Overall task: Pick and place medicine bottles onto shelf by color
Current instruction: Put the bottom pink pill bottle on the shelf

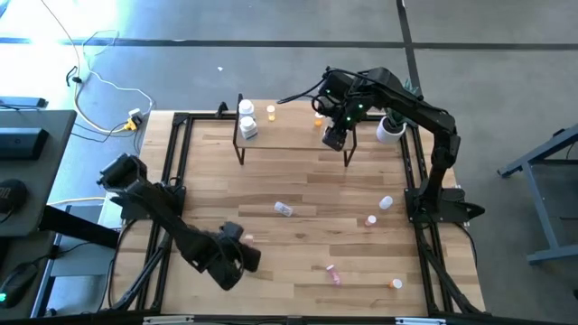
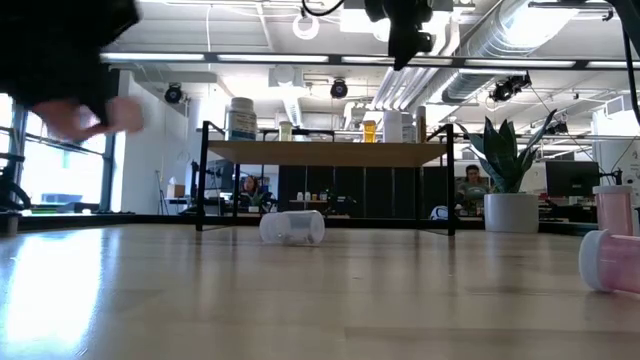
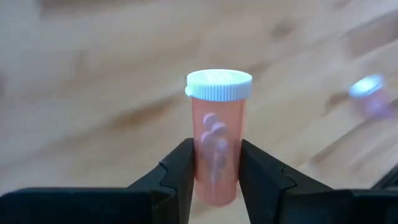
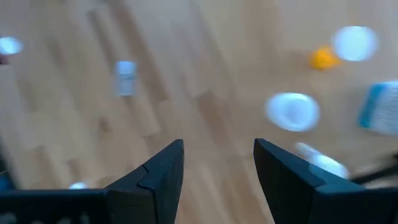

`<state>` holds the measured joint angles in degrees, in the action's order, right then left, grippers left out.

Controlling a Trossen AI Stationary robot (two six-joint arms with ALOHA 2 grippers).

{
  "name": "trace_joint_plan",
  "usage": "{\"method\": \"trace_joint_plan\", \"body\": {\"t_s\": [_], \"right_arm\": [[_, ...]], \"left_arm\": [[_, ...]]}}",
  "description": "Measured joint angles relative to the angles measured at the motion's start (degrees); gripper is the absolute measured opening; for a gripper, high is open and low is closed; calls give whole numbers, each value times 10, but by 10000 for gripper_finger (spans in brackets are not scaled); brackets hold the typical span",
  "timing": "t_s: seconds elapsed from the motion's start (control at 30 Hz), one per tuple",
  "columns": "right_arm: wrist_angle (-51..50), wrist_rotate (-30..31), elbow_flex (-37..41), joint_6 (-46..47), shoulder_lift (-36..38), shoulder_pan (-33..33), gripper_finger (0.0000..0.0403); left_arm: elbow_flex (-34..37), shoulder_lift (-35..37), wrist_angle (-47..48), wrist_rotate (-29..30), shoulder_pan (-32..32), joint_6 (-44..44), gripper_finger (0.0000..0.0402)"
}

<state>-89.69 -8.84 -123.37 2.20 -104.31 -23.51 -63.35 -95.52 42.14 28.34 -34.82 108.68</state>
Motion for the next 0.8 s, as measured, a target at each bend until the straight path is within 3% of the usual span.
{"method": "trace_joint_plan", "body": {"t_s": [0.13,0.33,0.6,0.8], "right_arm": [[4,-64,0,-22,0,0,186],[13,-121,0,-51,0,0,186],[36,-126,0,-89,0,1,186],[81,-126,0,-101,0,1,185]], "left_arm": [[0,42,1,61,25,-83,99],[-1,103,-2,106,81,-220,99],[-1,165,-30,104,172,-411,99],[-1,194,-72,66,243,-557,99]]}}
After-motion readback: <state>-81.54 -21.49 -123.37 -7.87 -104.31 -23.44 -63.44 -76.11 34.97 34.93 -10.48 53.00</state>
